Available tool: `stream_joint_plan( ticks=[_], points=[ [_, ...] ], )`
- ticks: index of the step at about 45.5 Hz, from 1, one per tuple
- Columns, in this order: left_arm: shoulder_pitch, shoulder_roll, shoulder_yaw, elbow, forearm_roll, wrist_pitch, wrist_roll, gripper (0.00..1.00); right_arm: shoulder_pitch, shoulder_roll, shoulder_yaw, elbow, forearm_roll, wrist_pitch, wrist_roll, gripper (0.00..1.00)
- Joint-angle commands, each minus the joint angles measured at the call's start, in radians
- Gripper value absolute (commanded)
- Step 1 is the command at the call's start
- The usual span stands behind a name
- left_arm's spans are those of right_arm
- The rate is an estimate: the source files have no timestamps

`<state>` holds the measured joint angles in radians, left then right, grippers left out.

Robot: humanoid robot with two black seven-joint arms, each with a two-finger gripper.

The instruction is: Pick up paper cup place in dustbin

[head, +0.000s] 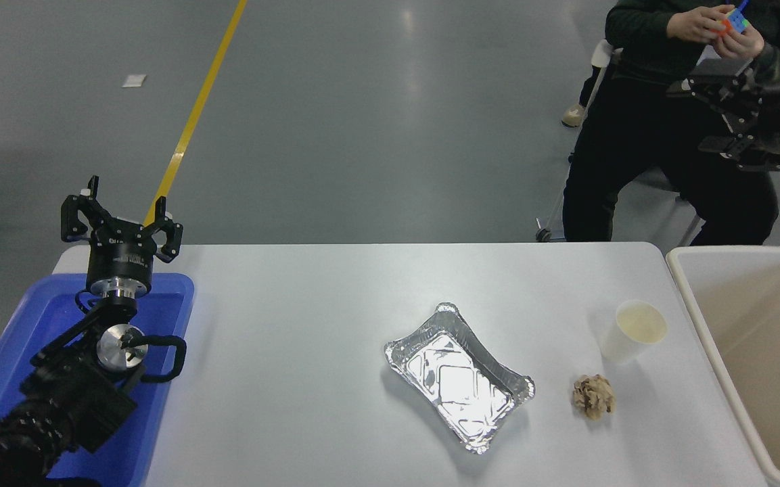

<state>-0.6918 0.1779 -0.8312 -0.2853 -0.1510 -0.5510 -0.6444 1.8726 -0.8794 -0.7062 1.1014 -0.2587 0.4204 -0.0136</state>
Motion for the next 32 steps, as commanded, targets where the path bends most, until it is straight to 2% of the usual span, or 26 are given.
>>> stream_joint_plan(
  ticks=[1, 8, 25, 32],
  points=[
    [0.000, 0.000, 0.001, 0.000, 0.001, 0.000, 0.000, 0.99, 0.284, 0.023, -0.279, 0.233, -0.123, 0.006, 0.001, 1.00],
    [0.000, 0.000, 0.001, 0.000, 0.001, 0.000, 0.000, 0.99, 0.390, 0.074, -0.337, 0.366, -0.194, 0.023, 0.001, 1.00],
    [0.000, 0.000, 0.001, 0.000, -0.001, 0.000, 0.000, 0.99, 0.479, 0.270, -0.366, 0.486, -0.189, 0.093, 0.003, 1.00],
    [0.000, 0.000, 0.000, 0.000, -0.001, 0.000, 0.000, 0.99, 0.479, 0.368, -0.363, 0.494, -0.175, 0.158, 0.050, 1.00]
  ],
)
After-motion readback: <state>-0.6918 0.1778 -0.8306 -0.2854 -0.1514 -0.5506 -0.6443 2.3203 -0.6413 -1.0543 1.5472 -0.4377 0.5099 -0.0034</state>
